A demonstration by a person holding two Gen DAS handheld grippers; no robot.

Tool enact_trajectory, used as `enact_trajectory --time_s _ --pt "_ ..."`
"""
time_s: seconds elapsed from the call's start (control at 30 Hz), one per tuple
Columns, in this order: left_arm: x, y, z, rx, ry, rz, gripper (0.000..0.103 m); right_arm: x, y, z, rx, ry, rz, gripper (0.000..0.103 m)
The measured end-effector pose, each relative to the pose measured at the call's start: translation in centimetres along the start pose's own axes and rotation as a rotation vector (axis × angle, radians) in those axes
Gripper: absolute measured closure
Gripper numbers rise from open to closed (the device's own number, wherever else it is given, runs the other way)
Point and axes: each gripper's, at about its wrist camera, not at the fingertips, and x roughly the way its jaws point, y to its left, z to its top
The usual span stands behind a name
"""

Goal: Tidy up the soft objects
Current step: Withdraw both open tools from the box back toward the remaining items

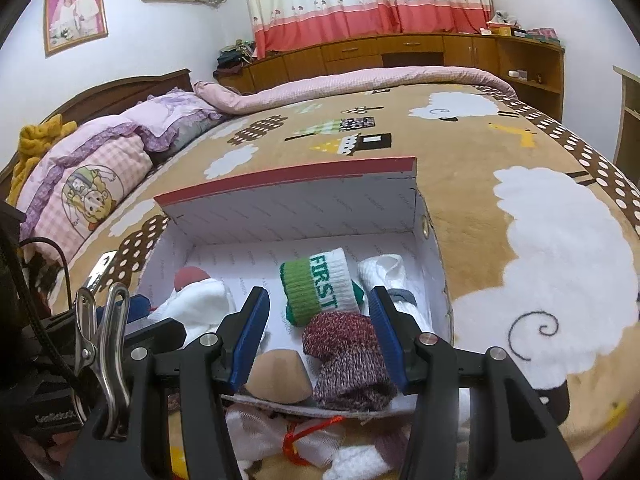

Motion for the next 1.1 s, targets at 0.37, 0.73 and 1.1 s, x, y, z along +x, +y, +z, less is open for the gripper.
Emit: enact_trajectory --time_s 0.37,0.73,1.1 --pt "-0.9 0.1 -0.6 -0.003 -0.002 0.009 0.034 -1.8 -0.5 -1.6 0.045 0.003 0.012 0.050" --pt "-2.1 0.2 -1.6 -0.003 0.001 0.016 0.034 -3.5 -0.7 -2.5 0.039 -0.012 0.004 0.050" --pt "-3.5 1.3 -2.7 -0.019 0.013 0.023 0.034 -5.8 -0.9 -3.7 0.018 -0.031 -0.022 0.050"
